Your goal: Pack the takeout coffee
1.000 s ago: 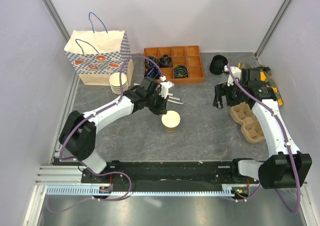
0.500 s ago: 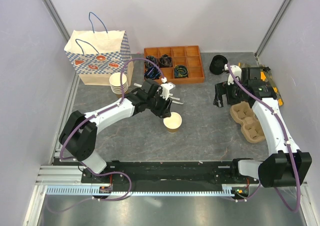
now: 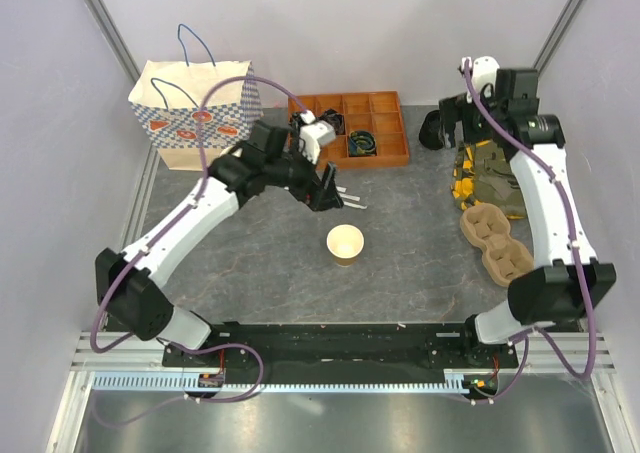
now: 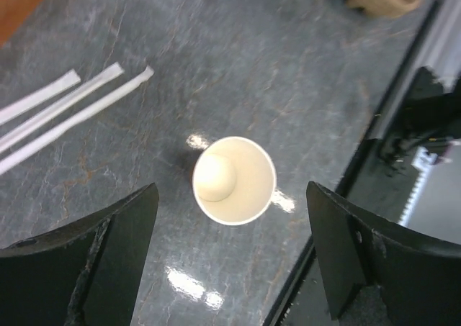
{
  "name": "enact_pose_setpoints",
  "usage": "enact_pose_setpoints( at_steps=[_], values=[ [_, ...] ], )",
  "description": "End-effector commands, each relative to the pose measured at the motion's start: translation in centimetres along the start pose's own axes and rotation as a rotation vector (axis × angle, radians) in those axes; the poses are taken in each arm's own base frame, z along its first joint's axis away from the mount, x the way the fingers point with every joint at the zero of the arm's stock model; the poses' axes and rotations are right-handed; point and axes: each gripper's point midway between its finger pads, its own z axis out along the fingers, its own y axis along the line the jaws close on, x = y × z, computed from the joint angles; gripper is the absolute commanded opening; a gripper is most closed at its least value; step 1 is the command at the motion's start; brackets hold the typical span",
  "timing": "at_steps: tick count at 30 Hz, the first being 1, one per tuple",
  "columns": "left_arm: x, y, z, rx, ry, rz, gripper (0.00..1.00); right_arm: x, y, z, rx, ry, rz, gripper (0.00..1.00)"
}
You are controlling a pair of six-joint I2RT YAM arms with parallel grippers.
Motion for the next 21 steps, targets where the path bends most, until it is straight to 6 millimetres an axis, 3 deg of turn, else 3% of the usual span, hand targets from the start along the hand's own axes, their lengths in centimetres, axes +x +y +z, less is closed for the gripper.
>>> enact_pose_setpoints(
  at_steps=[1, 2, 3, 7, 10, 16, 21],
  values=[
    [-1.0, -2.1, -4.4, 0.175, -0.024, -0.019, 0.91, -4.5, -2.6, 2.3, 0.076, -0.090, -0.039, 0.98],
    [-1.1, -1.3, -5.0, 0.162, -0.038, -0.037, 0.90, -4.2, -2.9, 4.1, 0.072, -0.067, -0.024, 0.98],
    [-1.1, -0.9, -5.3, 0.153, -0.041, -0.046, 0.90, -5.5, -3.2, 4.4, 0.076, -0.094, -0.024, 0.97],
    [-1.4, 1.2, -6.5, 0.095, -0.073, -0.070, 0.89, -6.3, -3.2, 8.7, 0.027, -0.085, -0.014, 0.75],
    [-1.5, 1.8, -6.7, 0.086, -0.079, -0.074, 0.89, -5.7, -3.3, 12.3, 0.000, -0.053, -0.023, 0.59],
    [-1.1, 1.9, -5.9, 0.126, -0.057, -0.105, 0.89, -2.5, -4.0, 19.4, -0.011, 0.039, -0.062, 0.58],
    [-0.6, 2.4, -5.2, 0.137, -0.041, -0.131, 0.88, -1.1, -4.5, 22.6, -0.007, 0.058, -0.092, 0.56]
  ],
)
